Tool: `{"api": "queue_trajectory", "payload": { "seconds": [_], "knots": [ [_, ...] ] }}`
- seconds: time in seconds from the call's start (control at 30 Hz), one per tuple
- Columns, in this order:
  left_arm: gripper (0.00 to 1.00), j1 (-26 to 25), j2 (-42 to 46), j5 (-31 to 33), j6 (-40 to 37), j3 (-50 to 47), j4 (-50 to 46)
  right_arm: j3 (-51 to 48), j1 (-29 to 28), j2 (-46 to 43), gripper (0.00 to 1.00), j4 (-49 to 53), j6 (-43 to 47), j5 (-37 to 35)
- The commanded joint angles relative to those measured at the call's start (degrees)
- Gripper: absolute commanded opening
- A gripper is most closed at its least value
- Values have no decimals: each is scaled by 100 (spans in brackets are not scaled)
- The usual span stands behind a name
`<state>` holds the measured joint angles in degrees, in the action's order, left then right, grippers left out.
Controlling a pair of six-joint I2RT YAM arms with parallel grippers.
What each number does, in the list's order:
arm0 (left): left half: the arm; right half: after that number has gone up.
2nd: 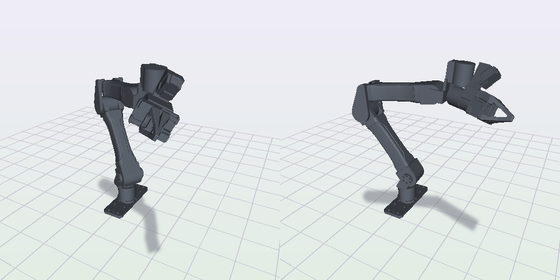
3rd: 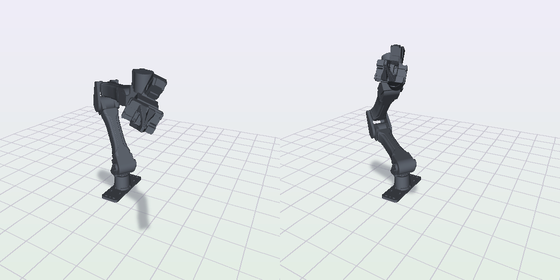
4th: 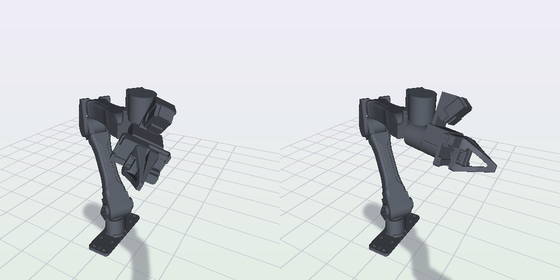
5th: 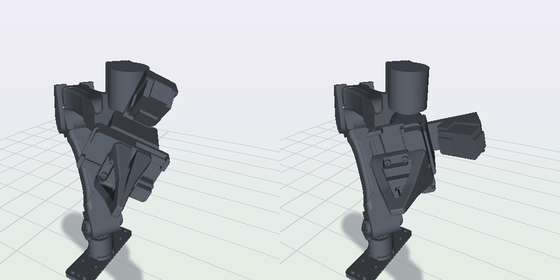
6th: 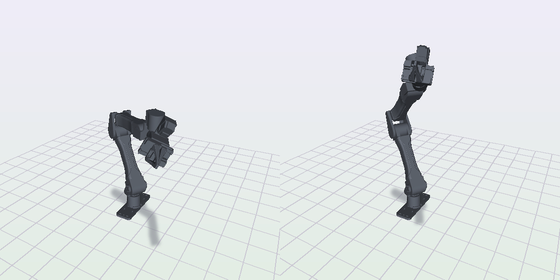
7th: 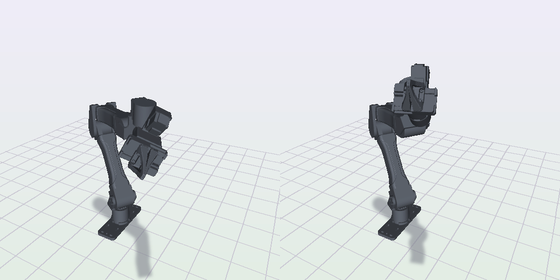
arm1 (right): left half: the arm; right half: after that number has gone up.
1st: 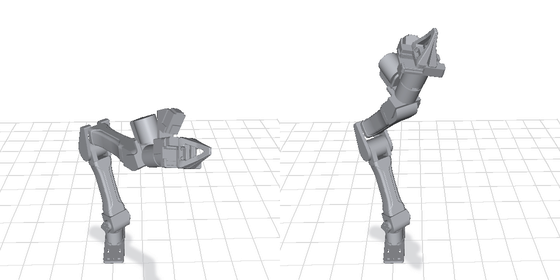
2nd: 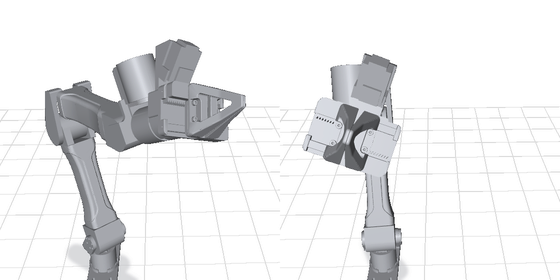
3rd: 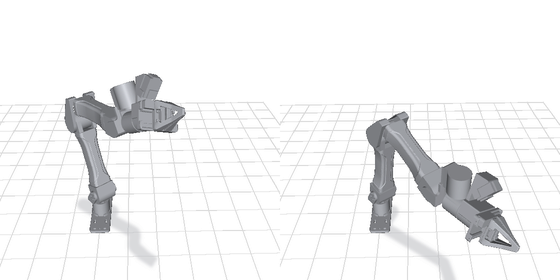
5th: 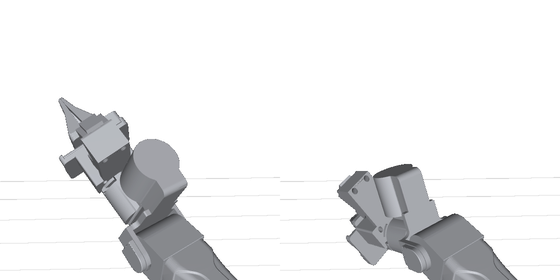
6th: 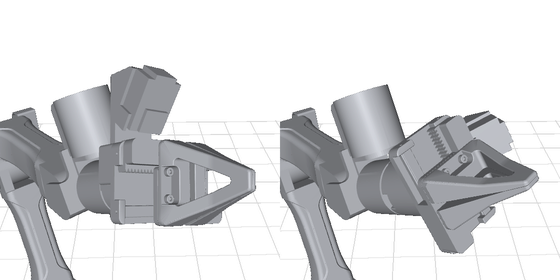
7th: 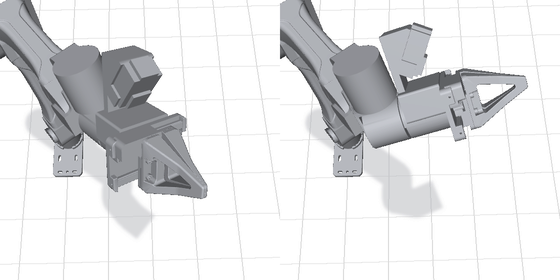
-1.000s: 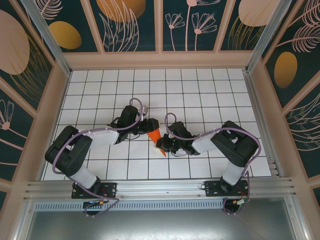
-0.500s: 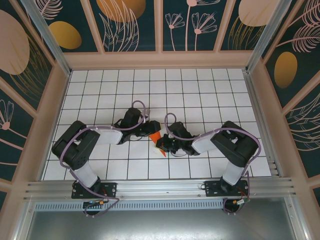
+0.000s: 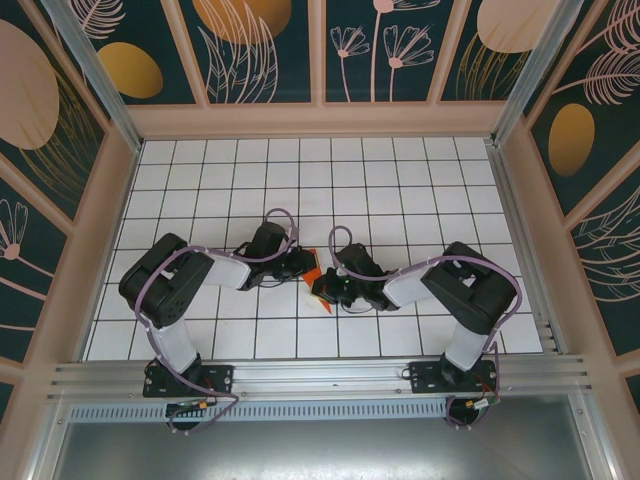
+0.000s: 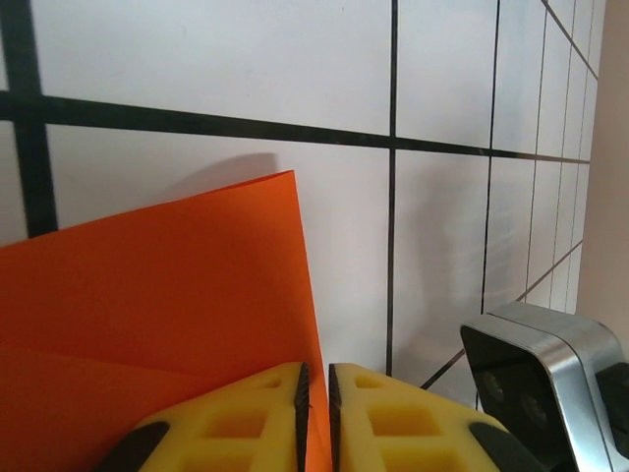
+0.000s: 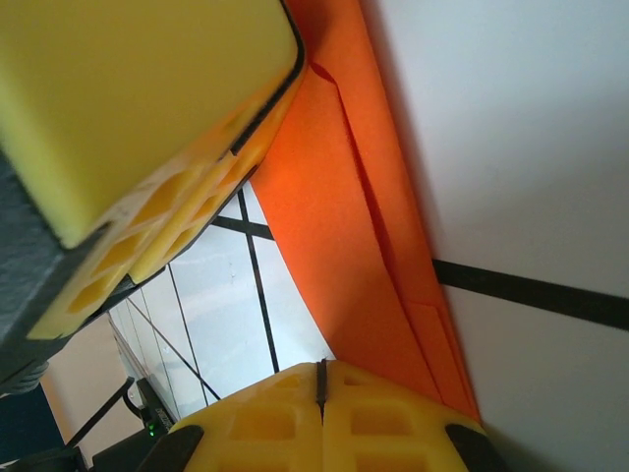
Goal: Fold a paper plane with a square sheet of paper (pick it up from the middle)
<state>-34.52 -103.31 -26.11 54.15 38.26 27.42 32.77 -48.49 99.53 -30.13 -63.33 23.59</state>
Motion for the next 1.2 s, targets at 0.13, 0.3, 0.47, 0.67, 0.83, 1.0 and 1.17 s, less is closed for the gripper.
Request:
{"api": "queue_trajectory", "payload": {
  "seconds": [0.13,0.3,0.47,0.67,0.83,1.0,1.17],
  "knots": [
    [17,-6,-275,669,-85,-145,-597,520,-138,-306,4,939,574,-246],
    [16,-2,-341,694,-209,-78,-756,630,-330,-438,4,1125,766,-315],
    [16,-6,-379,702,-271,-43,-837,606,-363,-326,4,1639,825,-579],
    [15,-3,-424,764,-404,28,-1020,146,-346,-352,4,1552,612,-621],
    [14,-3,-476,822,-424,37,-1044,-412,-346,-629,4,1070,293,-599],
    [13,-6,-538,835,-445,77,-1072,-509,-350,-879,5,1032,265,-542],
    [13,-5,-544,800,-463,107,-1097,-371,-408,-1180,6,1085,435,-547]
  ]
}}
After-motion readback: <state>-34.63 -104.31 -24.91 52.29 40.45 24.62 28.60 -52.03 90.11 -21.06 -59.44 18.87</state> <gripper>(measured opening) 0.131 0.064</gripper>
